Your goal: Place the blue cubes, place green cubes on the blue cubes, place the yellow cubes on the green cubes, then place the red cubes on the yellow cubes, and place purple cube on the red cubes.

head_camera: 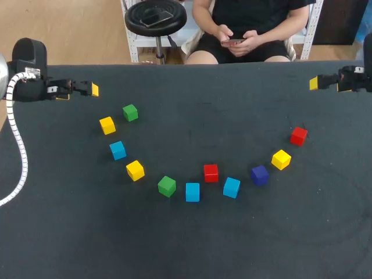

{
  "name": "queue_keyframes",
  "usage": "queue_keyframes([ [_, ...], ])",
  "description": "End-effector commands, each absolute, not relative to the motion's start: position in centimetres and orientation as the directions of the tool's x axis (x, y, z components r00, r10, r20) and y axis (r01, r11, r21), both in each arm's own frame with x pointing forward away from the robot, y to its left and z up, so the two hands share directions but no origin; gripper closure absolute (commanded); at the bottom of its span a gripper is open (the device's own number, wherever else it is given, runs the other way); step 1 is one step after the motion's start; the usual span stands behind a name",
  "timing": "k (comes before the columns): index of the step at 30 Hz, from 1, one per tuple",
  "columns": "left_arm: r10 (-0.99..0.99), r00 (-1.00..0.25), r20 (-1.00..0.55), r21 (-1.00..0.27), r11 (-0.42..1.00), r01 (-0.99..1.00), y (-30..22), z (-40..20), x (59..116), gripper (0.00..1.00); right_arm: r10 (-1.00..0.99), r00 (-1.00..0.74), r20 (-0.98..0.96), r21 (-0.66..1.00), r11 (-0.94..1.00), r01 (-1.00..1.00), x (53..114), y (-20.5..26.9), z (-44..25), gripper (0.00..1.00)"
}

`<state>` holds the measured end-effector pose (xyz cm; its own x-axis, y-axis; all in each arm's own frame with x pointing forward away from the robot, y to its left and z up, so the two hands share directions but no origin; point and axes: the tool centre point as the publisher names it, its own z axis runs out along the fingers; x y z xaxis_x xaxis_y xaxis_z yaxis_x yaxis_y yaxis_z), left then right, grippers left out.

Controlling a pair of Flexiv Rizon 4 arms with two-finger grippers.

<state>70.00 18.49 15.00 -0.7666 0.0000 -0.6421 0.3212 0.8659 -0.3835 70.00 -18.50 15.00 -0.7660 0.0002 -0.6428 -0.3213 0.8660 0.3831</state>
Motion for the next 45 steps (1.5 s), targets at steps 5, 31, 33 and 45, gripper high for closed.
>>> queue_keyframes([
  [5,0.0,-0.767,-0.642,-0.383,0.866,0.321,18.5,15.0,70.0,0.0,0.0,-0.766,-0.643,0.383,0.866,-0.321,70.0,-18.5,15.0,0.0],
  [31,0.0,-0.767,-0.642,-0.383,0.866,0.321,18.5,15.0,70.0,0.0,-0.655,-0.304,-0.692,0.128,0.303,-0.944,70.6,-19.3,16.3,0.0],
  [33,0.0,-0.767,-0.642,-0.383,0.866,0.321,18.5,15.0,70.0,0.0,-0.655,-0.304,-0.692,0.128,0.303,-0.944,70.6,-19.3,16.3,0.0],
  [45,0.0,-0.767,-0.642,-0.383,0.866,0.321,18.5,15.0,70.0,0.0,-0.684,-0.205,-0.701,0.067,0.223,-0.972,70.5,-18.9,15.9,0.0],
])
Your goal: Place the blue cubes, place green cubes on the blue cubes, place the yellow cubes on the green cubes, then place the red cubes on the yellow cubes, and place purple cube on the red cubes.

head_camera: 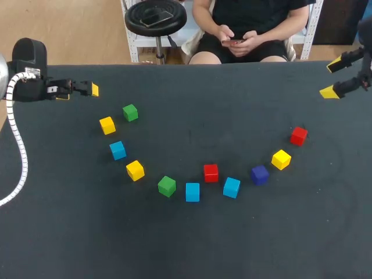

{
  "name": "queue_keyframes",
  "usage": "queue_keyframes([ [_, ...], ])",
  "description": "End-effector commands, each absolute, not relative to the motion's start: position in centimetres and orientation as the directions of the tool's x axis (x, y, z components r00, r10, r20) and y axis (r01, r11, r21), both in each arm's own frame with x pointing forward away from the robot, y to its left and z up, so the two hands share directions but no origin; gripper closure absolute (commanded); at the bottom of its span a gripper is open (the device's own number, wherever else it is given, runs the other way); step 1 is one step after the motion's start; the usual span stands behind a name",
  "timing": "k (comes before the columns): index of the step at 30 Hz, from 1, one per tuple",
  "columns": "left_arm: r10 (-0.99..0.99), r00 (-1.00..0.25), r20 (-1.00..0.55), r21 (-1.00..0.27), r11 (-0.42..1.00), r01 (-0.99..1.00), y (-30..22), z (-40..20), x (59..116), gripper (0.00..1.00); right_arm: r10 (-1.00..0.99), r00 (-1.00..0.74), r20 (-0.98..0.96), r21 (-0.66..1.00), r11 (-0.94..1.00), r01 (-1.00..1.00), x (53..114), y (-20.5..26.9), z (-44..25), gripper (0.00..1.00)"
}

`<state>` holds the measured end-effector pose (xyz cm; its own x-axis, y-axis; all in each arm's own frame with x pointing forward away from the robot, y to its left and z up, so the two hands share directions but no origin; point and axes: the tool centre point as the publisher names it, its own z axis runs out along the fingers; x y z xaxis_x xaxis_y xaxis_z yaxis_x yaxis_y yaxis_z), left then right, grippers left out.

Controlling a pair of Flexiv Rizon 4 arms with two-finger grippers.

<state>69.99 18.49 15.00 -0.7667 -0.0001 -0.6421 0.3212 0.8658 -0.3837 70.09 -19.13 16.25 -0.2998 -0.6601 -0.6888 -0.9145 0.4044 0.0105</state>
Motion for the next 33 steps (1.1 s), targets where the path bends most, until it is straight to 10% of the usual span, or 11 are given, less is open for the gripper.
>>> queue_keyframes([
  [1,0.0,-0.767,-0.642,-0.383,0.866,0.321,18.5,15.0,70.0,0.0,-0.686,-0.163,-0.709,0.046,0.185,-0.982,70.5,-18.8,15.8,0.0],
  [33,0.0,-0.767,-0.642,-0.383,0.866,0.321,18.5,15.0,70.0,0.0,-0.643,0.227,-0.731,-0.045,-0.286,-0.957,75.5,-20.5,13.7,0.0],
])
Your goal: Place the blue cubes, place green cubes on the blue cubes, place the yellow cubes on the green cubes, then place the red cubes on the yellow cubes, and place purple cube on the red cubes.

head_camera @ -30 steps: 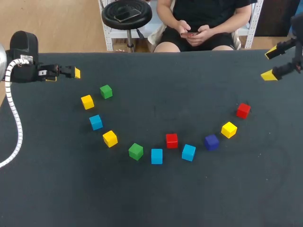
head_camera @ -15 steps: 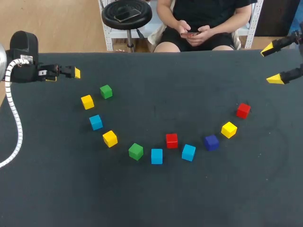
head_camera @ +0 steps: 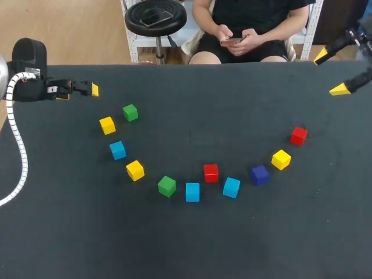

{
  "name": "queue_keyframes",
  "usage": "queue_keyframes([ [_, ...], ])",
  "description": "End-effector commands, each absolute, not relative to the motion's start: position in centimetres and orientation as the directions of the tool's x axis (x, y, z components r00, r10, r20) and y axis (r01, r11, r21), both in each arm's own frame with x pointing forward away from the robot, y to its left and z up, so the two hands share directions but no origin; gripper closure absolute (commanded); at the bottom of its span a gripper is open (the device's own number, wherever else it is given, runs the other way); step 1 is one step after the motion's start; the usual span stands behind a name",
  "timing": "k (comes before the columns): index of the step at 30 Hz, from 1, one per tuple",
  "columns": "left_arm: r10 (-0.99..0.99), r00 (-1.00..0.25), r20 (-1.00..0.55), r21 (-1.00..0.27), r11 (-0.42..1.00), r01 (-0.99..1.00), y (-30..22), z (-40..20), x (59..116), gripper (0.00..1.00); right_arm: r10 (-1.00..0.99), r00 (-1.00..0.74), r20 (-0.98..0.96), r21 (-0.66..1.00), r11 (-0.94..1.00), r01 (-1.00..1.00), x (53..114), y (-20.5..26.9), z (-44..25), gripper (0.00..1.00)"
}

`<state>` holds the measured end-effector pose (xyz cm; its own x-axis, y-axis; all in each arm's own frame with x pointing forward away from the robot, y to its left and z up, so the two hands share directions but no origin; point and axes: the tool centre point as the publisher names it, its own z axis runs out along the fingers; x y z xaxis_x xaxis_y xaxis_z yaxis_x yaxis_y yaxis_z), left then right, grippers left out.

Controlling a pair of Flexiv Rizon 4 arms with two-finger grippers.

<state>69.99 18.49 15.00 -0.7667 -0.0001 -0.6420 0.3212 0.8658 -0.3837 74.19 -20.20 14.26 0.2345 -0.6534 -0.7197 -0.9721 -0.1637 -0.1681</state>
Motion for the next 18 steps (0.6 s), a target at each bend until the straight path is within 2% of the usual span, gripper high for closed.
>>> queue_keyframes([
  [1,0.0,-0.767,-0.642,-0.383,0.866,0.321,18.49,15.0,70.0,0.0,-0.644,0.226,-0.731,-0.044,-0.286,-0.957,75.69,-20.62,13.48,0.0],
  [18,0.0,-0.767,-0.642,-0.383,0.866,0.321,18.49,15.0,70.0,0.0,-0.652,0.168,-0.739,-0.042,-0.203,-0.978,76.63,-21.37,12.68,0.0],
])
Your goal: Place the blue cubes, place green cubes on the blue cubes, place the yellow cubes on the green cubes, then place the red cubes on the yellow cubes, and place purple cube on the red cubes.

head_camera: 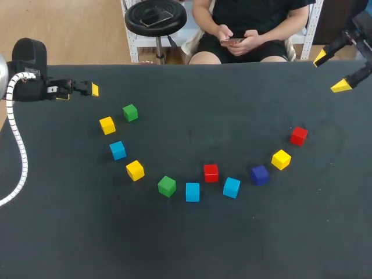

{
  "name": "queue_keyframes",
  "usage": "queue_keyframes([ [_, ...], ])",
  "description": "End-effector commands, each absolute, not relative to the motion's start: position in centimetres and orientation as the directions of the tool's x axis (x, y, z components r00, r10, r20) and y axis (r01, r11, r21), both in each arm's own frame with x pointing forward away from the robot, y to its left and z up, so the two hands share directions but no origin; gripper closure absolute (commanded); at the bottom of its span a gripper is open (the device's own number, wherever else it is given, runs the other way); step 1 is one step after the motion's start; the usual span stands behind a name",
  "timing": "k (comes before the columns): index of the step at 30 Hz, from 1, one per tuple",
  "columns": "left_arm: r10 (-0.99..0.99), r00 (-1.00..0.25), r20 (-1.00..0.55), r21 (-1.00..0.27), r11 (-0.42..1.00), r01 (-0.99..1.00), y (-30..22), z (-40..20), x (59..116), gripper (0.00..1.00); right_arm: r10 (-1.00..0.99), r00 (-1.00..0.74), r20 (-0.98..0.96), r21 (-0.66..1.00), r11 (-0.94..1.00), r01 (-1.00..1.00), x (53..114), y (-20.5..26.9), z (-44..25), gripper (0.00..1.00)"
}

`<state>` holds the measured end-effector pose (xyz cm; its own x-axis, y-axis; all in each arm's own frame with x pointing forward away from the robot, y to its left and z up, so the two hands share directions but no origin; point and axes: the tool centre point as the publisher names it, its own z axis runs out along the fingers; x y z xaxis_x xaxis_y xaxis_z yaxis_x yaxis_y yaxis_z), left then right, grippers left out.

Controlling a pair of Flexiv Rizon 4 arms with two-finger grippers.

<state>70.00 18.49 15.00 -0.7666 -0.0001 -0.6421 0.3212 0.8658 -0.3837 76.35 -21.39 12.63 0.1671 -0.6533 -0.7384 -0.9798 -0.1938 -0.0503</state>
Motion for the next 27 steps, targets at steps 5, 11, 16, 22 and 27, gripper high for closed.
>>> queue_keyframes([
  [5,0.0,-0.767,-0.642,-0.383,0.866,0.321,18.5,15.0,70.0,0.0,-0.652,0.168,-0.739,-0.042,-0.203,-0.978,76.6,-21.4,12.7,0.0],
  [11,0.123,-0.727,-0.676,-0.325,0.835,0.443,18.8,15.5,69.8,0.0,-0.652,0.168,-0.739,-0.042,-0.203,-0.978,76.6,-21.4,12.7,0.0],
  [16,0.511,-0.526,-0.679,-0.169,0.589,0.791,19.5,16.5,69.0,0.0,-0.652,0.168,-0.739,-0.042,-0.203,-0.978,76.6,-21.4,12.7,0.0],
  [22,0.777,-0.174,-0.605,-0.054,0.178,0.983,19.9,17.8,67.5,0.0,-0.652,0.168,-0.739,-0.042,-0.203,-0.978,76.6,-21.4,12.7,0.0],
  [27,0.777,-0.174,-0.605,-0.054,0.178,0.983,19.9,17.8,67.5,0.0,-0.652,0.168,-0.739,-0.042,-0.203,-0.978,76.6,-21.4,12.7,0.0],
])
